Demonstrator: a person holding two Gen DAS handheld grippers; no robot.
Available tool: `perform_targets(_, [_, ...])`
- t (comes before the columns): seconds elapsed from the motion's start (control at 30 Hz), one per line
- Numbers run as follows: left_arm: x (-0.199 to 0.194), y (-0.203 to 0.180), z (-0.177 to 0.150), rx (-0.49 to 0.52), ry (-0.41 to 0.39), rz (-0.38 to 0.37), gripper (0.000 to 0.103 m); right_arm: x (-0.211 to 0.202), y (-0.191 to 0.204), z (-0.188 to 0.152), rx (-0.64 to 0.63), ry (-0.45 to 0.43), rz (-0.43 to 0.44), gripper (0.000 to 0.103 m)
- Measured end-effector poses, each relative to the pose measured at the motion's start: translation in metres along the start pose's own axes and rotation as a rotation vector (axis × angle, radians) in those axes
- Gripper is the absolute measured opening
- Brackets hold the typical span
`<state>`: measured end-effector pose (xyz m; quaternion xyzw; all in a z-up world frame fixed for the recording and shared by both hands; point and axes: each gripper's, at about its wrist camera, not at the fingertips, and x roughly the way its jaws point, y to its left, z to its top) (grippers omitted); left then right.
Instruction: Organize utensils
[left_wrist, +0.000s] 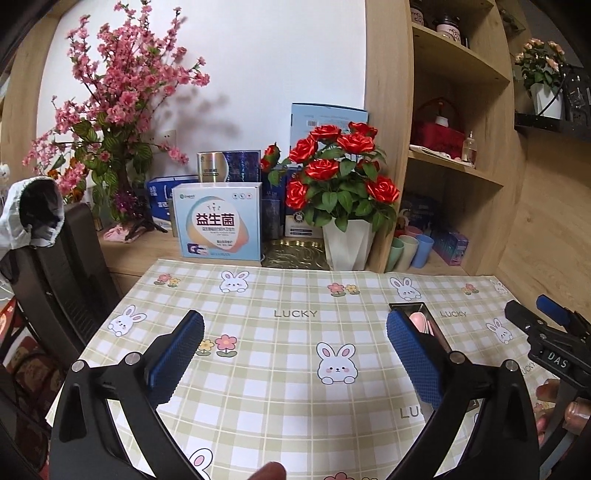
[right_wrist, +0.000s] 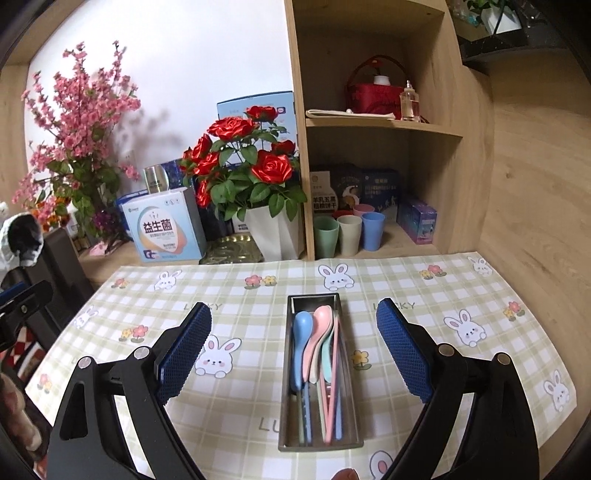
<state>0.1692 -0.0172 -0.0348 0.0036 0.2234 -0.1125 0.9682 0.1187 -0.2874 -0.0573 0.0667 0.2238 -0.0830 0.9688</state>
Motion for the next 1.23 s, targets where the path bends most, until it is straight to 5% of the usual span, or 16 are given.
perform_targets(1.23, [-0.018,0.016,-0.007,-0.019,0.019,0.104,0.097,-0.009,0.013,0.001,-0.012,-0.025,0.022,0.088])
